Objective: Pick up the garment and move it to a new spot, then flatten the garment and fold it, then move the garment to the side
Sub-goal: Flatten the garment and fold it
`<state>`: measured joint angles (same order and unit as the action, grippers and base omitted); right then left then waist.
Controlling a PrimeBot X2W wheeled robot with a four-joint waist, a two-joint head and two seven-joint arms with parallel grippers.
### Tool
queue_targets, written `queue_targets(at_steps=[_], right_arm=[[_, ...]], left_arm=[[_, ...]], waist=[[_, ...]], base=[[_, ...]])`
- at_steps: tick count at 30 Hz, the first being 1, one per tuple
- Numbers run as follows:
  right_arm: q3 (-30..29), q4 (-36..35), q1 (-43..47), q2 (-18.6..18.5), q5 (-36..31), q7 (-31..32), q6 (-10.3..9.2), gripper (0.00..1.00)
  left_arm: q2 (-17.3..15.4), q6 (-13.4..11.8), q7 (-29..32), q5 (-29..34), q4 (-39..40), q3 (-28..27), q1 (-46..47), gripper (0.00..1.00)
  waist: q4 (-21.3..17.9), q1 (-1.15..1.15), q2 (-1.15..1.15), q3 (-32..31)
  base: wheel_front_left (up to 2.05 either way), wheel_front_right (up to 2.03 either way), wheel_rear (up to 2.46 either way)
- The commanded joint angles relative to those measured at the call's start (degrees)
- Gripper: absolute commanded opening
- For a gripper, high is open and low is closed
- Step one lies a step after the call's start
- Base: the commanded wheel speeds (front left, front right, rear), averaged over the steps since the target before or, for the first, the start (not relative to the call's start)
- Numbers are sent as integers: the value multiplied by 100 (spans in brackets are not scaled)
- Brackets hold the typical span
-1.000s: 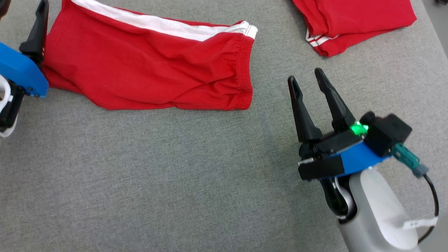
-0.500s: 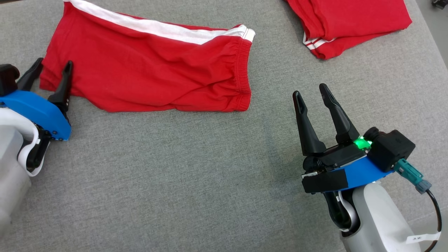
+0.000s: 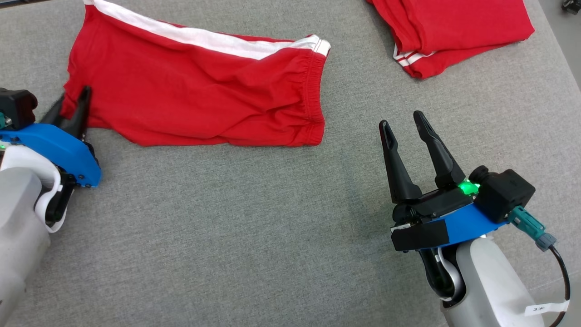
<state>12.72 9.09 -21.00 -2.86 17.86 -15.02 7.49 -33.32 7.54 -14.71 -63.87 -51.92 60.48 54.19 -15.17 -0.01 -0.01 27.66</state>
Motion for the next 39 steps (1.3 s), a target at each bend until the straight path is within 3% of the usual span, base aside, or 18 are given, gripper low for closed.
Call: queue_targets(at_steps=[1, 10, 22, 30, 31, 32, 39], right_arm=[[2, 10, -15, -7, 25, -19, 1, 100], [-141, 115, 185, -8, -12, -19, 1, 100], [-733, 492, 756, -8, -225, -20, 1, 100], [-960, 649, 1072, -10, -282, -20, 1, 100], [-951, 676, 1090, -9, -282, -20, 1, 100], [-947, 691, 1091, -9, -283, -20, 1, 100], [-944, 801, 1008, -10, -366, -20, 1, 100]], left_arm=[[111, -8, 104, 41, -99, 167, -313, 0], [229, -8, -53, 197, 353, -258, -273, 0], [515, -325, -53, 1031, 1873, -1696, -1956, 0], [679, -481, -54, 1286, 2347, -2106, -2984, 0], [696, -499, -54, 1344, 2344, -2165, -3050, 41], [747, -496, -54, 1358, 2340, -2264, -3113, 100], [941, -575, -54, 2211, 2583, -3327, -3420, 100]], waist=[[-2, 1, 1, -8], [231, 1, 1, -408], [882, 1, 1, -1242], [1109, 1, 1, -1437], [1114, 1, 1, -1444], [1121, 1, 1, -1453], [1146, 1, 1, -1570]], base=[[0, 0, 0], [0, 0, 0], [0, 0, 0], [0, 0, 0], [0, 0, 0], [0, 0, 0], [0, 0, 0]])
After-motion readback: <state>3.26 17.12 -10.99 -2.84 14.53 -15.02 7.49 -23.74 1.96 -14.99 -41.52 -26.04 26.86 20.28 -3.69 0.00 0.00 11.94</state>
